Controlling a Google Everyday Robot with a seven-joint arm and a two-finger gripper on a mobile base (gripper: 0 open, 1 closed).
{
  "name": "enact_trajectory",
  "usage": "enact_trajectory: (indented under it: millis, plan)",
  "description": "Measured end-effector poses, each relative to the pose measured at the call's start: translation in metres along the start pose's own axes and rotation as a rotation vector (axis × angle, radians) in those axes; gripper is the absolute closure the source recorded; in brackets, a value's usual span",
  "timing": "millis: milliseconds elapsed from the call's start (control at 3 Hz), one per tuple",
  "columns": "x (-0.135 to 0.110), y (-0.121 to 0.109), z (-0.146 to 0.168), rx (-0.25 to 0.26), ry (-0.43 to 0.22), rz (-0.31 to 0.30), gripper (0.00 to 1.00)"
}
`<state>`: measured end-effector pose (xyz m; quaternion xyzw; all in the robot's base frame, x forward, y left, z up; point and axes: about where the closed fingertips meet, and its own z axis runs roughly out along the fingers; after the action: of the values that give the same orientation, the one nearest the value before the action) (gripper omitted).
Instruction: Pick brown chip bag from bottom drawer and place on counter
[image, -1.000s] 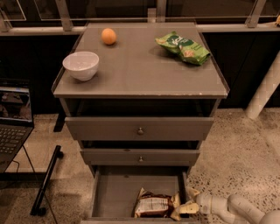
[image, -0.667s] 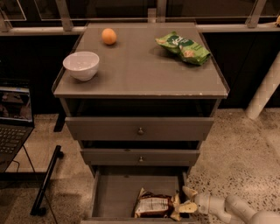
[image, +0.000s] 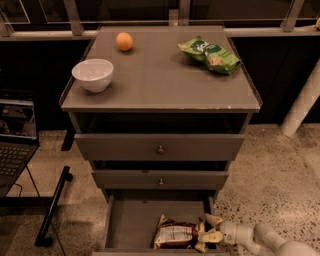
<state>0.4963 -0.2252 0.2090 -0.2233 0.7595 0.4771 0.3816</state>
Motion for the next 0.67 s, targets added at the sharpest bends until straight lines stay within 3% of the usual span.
enact_trajectory:
  millis: [667]
  plan:
    - [-0.0032, -0.0002, 0.0043, 0.008, 0.0, -0.009, 0.0]
